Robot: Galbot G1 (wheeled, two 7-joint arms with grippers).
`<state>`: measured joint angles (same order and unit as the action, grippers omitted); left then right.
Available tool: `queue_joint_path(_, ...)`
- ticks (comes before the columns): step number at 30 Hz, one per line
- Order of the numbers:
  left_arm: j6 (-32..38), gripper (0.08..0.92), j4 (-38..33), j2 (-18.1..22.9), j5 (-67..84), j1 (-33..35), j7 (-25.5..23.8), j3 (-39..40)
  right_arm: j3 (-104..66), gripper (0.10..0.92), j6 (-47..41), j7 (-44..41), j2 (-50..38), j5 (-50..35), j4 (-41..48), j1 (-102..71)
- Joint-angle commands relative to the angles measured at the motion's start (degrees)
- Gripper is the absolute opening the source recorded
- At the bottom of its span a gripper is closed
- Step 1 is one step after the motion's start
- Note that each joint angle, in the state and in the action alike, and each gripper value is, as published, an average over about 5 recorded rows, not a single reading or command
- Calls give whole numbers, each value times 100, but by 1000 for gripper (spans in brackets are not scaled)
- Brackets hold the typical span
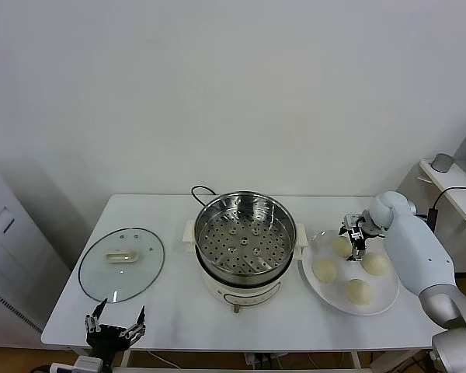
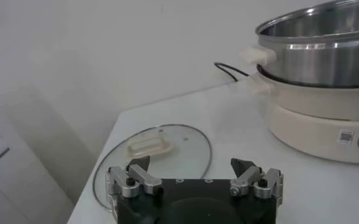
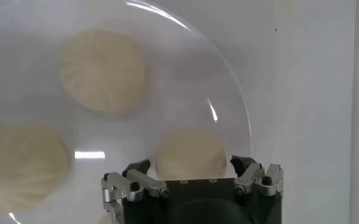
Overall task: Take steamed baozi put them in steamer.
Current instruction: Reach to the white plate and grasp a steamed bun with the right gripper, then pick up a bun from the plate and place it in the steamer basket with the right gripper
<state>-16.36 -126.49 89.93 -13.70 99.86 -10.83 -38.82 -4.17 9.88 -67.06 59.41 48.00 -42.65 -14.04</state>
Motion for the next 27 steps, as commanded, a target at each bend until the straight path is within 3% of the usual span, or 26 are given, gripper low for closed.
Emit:
queue_joint_path(1, -2, 823, 6, 1, -4, -2, -1, 5, -7, 654, -2, 34, 8, 24, 13, -2)
queue_joint_path(7, -1, 823, 11, 3, -10, -1, 1, 11, -19, 493, -1, 10, 3, 1, 11, 3)
queue_joint_path(11, 0, 823, 14, 1, -23, 2, 4, 23, 11, 440, -36, -93, -64, -169, -70, 37)
queue_joint_path(19, -5, 823, -19, 3, -76, -45, 16, 65, 813, 416, -473, -455, -476, -1261, -807, 545)
queue_joint_path(27, -97, 823, -52, 31, -341, -122, 98, 60, 2724, 424, -875, -1111, -635, -3067, -1297, 2263)
